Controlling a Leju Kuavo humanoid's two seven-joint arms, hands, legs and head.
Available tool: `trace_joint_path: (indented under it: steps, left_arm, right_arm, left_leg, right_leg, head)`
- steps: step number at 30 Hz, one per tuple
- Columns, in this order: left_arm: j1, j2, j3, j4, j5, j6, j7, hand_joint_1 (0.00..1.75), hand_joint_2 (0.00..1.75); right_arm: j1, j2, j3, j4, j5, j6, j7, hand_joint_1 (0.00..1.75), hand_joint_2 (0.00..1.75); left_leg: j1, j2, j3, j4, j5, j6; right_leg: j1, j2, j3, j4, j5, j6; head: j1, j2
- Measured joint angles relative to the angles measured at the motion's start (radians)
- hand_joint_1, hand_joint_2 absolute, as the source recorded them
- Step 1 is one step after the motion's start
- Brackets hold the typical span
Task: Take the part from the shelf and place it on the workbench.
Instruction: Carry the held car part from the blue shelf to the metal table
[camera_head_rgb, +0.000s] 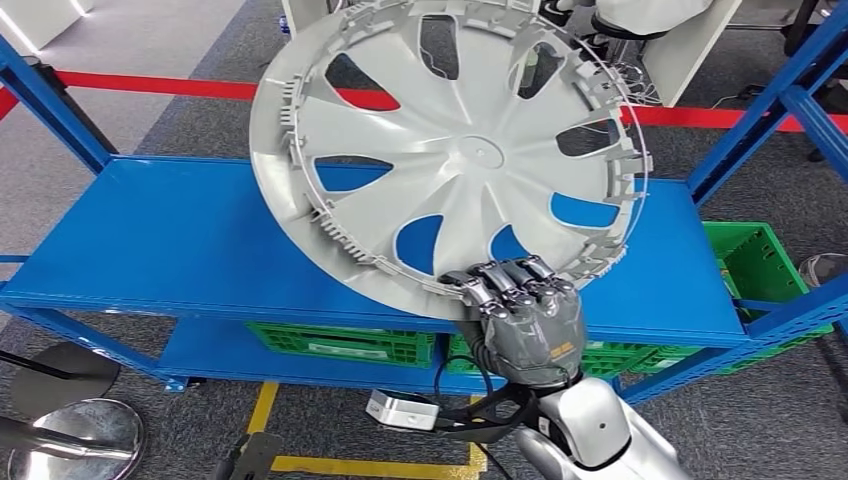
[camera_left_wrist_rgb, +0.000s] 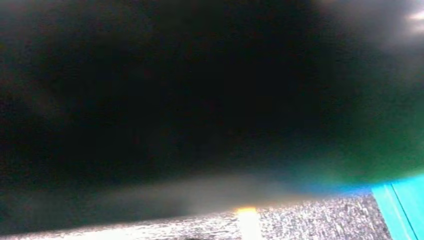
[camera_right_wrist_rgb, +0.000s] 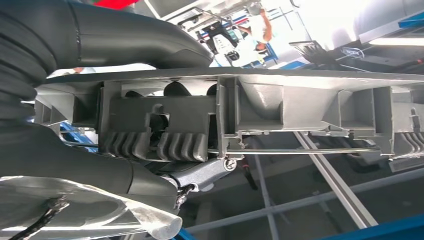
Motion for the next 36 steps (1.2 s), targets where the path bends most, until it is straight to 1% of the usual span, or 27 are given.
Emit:
trace_joint_path:
  steps: [18,23,25,26,27,28,29,31,32,33,34,35,36]
  left_arm:
    - [-0.004,-0.001,0.000,0.000,-0.009,0.002,0.015,0.00,0.00]
    - [-0.007,0.000,0.000,0.000,-0.015,0.006,0.030,0.00,0.00]
    - [-0.008,0.001,0.000,0.000,-0.018,0.007,0.036,0.00,0.00]
    - [-0.009,0.002,0.000,0.000,-0.019,0.007,0.039,0.00,0.00]
    - [-0.011,0.002,0.000,0.000,-0.019,0.007,0.040,0.00,0.00]
    - [-0.013,0.002,0.000,0.000,-0.020,0.007,0.042,0.00,0.00]
    - [-0.015,0.001,0.000,0.000,-0.020,0.007,0.044,0.00,0.00]
    - [-0.018,0.001,0.000,0.000,-0.021,0.007,0.047,0.00,0.00]
    - [-0.018,0.001,0.000,0.000,-0.022,0.007,0.049,0.00,0.00]
    - [-0.018,0.000,0.000,0.000,-0.022,0.007,0.050,0.00,0.00]
    - [-0.018,0.000,0.000,0.000,-0.022,0.007,0.051,0.00,0.00]
    - [-0.018,0.000,0.000,0.000,-0.022,0.007,0.051,0.00,0.00]
    - [-0.019,0.000,0.000,0.000,-0.022,0.007,0.051,0.00,0.00]
  right_arm:
    - [0.005,0.000,0.018,0.004,0.000,0.000,0.030,1.75,1.75]
    - [0.005,0.001,0.034,0.010,0.000,0.000,0.050,1.75,1.75]
    - [0.005,0.002,0.041,0.012,0.000,0.000,0.058,1.75,1.75]
    - [0.004,0.002,0.044,0.012,0.000,0.000,0.062,1.75,1.75]
    - [0.004,0.003,0.046,0.012,0.000,0.000,0.066,1.75,1.75]
    - [0.003,0.004,0.048,0.013,0.000,0.000,0.069,1.75,1.75]
    - [0.002,0.004,0.049,0.014,0.000,0.000,0.072,1.75,1.75]
    - [0.002,0.004,0.050,0.018,0.000,0.000,0.074,1.75,1.75]
    - [0.002,0.004,0.051,0.020,0.000,0.000,0.074,1.75,1.75]
    - [0.003,0.004,0.053,0.024,0.000,0.000,0.074,1.75,1.75]
    - [0.003,0.005,0.054,0.026,0.000,0.000,0.075,1.75,1.75]
    - [0.003,0.005,0.055,0.028,0.000,0.000,0.076,1.75,1.75]
    - [0.002,0.005,0.056,0.030,0.000,0.000,0.078,1.75,1.75]
  left_leg:
    - [-0.001,0.000,0.000,0.001,-0.001,0.001]
    - [-0.007,0.000,-0.001,0.004,-0.005,0.008]
    - [-0.011,0.000,-0.001,0.004,-0.004,0.014]
    - [-0.009,0.000,0.002,-0.001,-0.001,0.019]
    - [-0.007,0.001,0.005,-0.007,0.004,0.025]
    - [-0.005,0.002,0.007,-0.013,0.008,0.031]
    - [-0.004,0.002,0.009,-0.017,0.010,0.035]
    - [-0.007,0.003,0.006,-0.018,0.011,0.038]
    - [-0.009,0.003,0.004,-0.018,0.011,0.038]
    - [-0.010,0.002,0.003,-0.017,0.011,0.038]
    - [-0.011,0.002,0.003,-0.016,0.012,0.038]
    - [-0.011,0.000,0.003,-0.015,0.012,0.037]
    - [-0.011,-0.001,0.003,-0.013,0.013,0.034]
  right_leg:
    - [-0.001,0.000,0.000,-0.001,0.000,0.001]
    - [-0.007,0.000,0.001,-0.003,0.001,0.007]
    - [-0.010,0.000,0.003,-0.005,0.003,0.014]
    - [-0.011,0.000,0.002,-0.005,0.000,0.018]
    - [-0.011,0.000,-0.003,0.004,-0.009,0.020]
    - [-0.011,0.001,-0.015,0.030,-0.029,0.020]
    - [-0.010,0.001,-0.036,0.072,-0.058,0.020]
    - [-0.009,0.003,-0.101,0.213,-0.126,0.019]
    - [-0.009,0.003,-0.128,0.270,-0.143,0.019]
    - [-0.009,0.003,-0.143,0.299,-0.142,0.018]
    - [-0.009,0.002,-0.133,0.279,-0.116,0.017]
    - [-0.009,0.002,-0.105,0.220,-0.075,0.015]
    - [-0.009,0.003,-0.070,0.146,-0.040,0.012]
  head:
    - [0.000,0.000]
    - [0.000,0.000]
    - [-0.001,0.000]
    - [-0.001,0.000]
    - [0.000,0.000]
    - [0.002,0.000]
    - [0.004,0.000]
    - [0.006,0.000]
    - [0.006,0.000]
    - [0.006,0.000]
    - [0.006,0.000]
    - [0.006,0.000]
    - [0.006,0.000]
